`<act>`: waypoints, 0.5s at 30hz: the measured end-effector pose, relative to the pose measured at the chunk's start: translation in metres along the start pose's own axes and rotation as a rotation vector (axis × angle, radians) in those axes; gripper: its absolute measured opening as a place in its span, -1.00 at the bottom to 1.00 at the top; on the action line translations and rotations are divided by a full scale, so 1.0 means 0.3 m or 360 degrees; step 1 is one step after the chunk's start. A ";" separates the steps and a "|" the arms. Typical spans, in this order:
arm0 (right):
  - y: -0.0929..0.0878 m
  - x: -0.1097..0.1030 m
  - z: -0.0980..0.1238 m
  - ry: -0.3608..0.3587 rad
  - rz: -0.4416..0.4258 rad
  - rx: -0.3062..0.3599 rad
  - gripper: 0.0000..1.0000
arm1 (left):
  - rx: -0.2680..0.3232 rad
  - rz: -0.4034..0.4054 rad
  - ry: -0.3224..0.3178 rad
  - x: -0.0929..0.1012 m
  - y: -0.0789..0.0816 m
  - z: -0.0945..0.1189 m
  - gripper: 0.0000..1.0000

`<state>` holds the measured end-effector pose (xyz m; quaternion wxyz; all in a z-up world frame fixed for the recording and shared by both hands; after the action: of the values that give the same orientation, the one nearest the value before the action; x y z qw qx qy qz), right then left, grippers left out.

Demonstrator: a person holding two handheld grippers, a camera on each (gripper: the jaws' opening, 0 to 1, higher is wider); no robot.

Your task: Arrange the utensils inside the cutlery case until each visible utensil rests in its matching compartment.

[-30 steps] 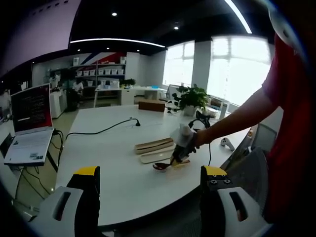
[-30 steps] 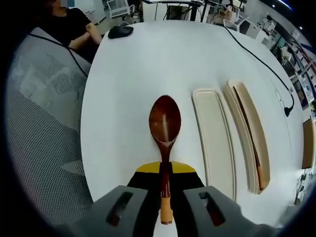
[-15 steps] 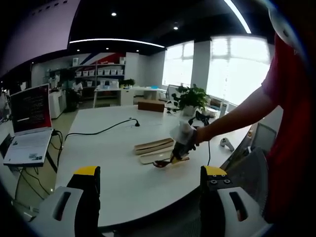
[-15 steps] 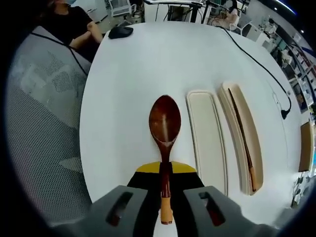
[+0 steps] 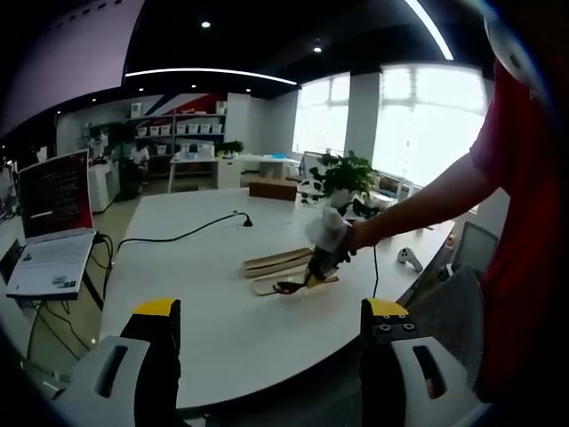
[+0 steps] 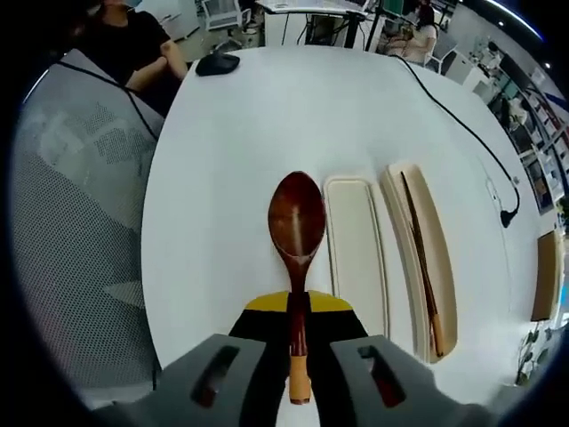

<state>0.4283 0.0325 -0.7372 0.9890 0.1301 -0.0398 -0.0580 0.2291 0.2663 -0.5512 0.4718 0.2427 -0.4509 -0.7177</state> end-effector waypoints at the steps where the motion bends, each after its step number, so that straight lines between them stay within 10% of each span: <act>1: 0.001 0.005 0.004 -0.0002 0.0007 0.0001 -0.98 | 0.0001 -0.0001 -0.0001 -0.001 0.001 -0.001 0.70; 15: 0.007 0.058 0.027 -0.0012 0.0036 -0.0003 -0.98 | 0.0002 -0.0006 -0.0027 0.005 0.016 -0.022 0.70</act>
<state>0.4450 0.0304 -0.7277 0.9895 0.1286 -0.0450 -0.0473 0.2356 0.2614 -0.5501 0.4664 0.2379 -0.4549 -0.7204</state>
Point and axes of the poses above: the point that each gripper's makers call its tool centre point, and the gripper's own axes: z roughly backward along the fingers, x roughly to its right, y roughly out of its top, the point moved 5 cm from there along z, roughly backward along the fingers, and after that the axes turned 6 degrees about -x, right-handed, at the moved point
